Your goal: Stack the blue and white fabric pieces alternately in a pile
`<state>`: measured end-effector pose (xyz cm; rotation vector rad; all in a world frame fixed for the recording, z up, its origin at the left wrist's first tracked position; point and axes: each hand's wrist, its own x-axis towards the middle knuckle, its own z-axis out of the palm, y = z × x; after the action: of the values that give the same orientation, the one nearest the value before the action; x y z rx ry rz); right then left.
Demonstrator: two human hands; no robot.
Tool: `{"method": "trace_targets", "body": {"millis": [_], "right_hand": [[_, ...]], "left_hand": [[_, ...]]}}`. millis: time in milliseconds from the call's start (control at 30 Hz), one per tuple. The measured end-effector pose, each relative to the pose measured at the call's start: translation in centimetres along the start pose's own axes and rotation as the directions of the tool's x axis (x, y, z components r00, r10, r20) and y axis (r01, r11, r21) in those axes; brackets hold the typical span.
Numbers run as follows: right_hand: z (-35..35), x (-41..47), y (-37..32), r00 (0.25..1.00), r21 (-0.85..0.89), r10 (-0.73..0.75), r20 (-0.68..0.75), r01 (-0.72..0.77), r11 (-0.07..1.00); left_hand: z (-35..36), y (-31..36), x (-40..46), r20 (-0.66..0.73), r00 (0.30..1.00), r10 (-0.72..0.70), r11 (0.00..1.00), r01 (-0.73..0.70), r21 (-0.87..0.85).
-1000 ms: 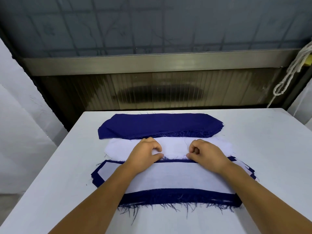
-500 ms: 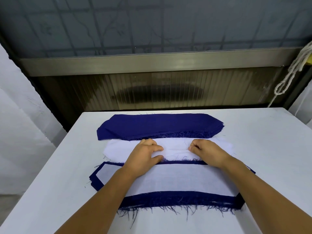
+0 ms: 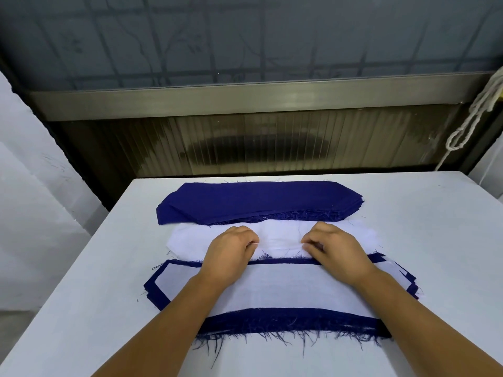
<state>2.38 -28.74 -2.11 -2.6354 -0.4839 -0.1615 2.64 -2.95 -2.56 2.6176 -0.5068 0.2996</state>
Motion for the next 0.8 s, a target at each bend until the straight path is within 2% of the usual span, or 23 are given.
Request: {"method": "trace_targets", "body": {"millis": [167, 433, 567, 800], "right_hand": [[0.03, 0.01, 0.02, 0.995, -0.032, -0.084, -0.052, 0.083, 0.996], [0.26, -0.04, 0.06, 0.994, 0.015, 0.043, -0.104, -0.042, 0.999], [0.32, 0.0, 0.25, 0.991, 0.03, 0.08, -0.106, -0.077, 0.997], [0.46, 0.0, 0.31, 0.978, -0.017, 0.113, -0.173, -0.118, 0.993]], "left_hand": [[-0.13, -0.11, -0.14, -0.054, 0.998, -0.031, 0.999, 0.03, -0.013], [0.01, -0.19, -0.2, -0.105, 0.989, -0.1, 0.995, 0.098, -0.024], [0.14, -0.54, -0.24, -0.135, 0.97, -0.201, 0.979, 0.205, 0.017], [0.21, -0.73, -0.01, -0.137, 0.97, -0.201, 0.968, 0.219, 0.123]]}}
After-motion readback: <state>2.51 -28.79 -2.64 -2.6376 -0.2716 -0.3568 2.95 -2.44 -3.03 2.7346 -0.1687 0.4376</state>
